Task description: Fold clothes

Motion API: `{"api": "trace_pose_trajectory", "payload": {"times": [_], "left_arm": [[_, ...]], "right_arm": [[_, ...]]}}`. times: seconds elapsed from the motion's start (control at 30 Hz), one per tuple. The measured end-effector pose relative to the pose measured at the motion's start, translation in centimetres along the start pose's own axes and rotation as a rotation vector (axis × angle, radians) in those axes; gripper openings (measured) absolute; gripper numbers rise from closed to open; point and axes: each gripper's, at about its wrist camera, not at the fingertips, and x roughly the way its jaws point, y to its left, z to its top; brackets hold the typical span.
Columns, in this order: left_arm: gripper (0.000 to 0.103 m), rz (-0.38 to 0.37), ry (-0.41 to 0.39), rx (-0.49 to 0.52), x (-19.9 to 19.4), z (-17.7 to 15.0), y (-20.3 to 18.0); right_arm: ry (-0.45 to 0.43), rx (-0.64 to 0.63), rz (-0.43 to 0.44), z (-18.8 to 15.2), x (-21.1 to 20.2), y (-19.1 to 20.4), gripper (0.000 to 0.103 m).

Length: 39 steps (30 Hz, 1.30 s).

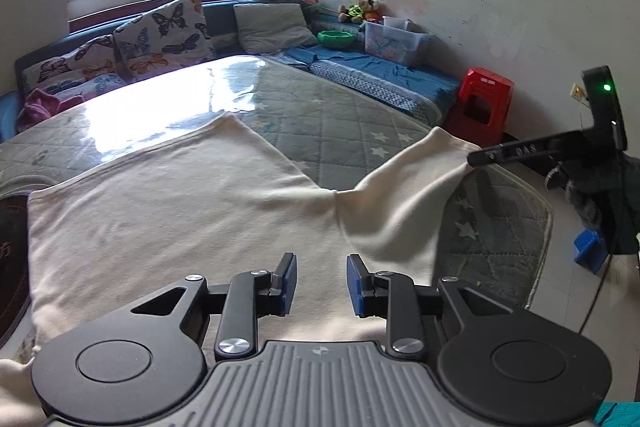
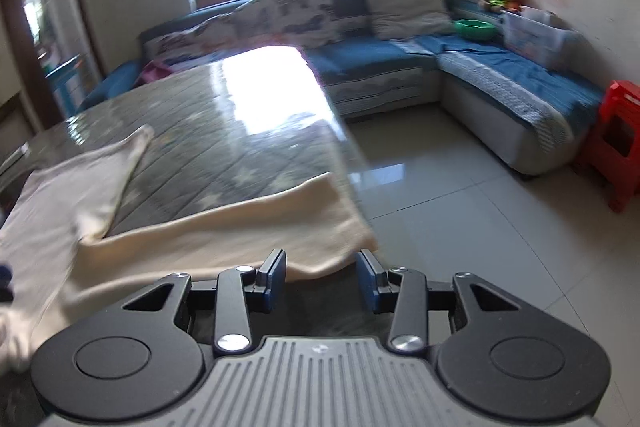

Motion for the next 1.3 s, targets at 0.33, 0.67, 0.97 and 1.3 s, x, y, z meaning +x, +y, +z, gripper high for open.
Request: {"api": "trace_pose_trajectory", "payload": {"times": [0.33, 0.67, 0.97, 1.3], "left_arm": [[0.030, -0.053, 0.032, 0.053, 1.8, 0.2, -2.3], [0.035, -0.084, 0.055, 0.079, 2.9, 0.1, -3.6], [0.039, -0.028, 0.027, 0.009, 1.7, 0.4, -1.7], [0.040, 0.010, 0.022, -0.045, 1.0, -0.2, 0.1]], "right_arm": [[-0.031, 0.017, -0.057, 0.3, 1.2, -0.4, 0.007], [-0.040, 0.050, -0.036, 0.5, 1.7, -0.8, 0.012], [-0.065, 0.097, -0.027, -0.1, 1.7, -1.5, 0.006], [-0.190, 0.012, 0.037, 3.5, -2.6, 1.2, 0.004]]}}
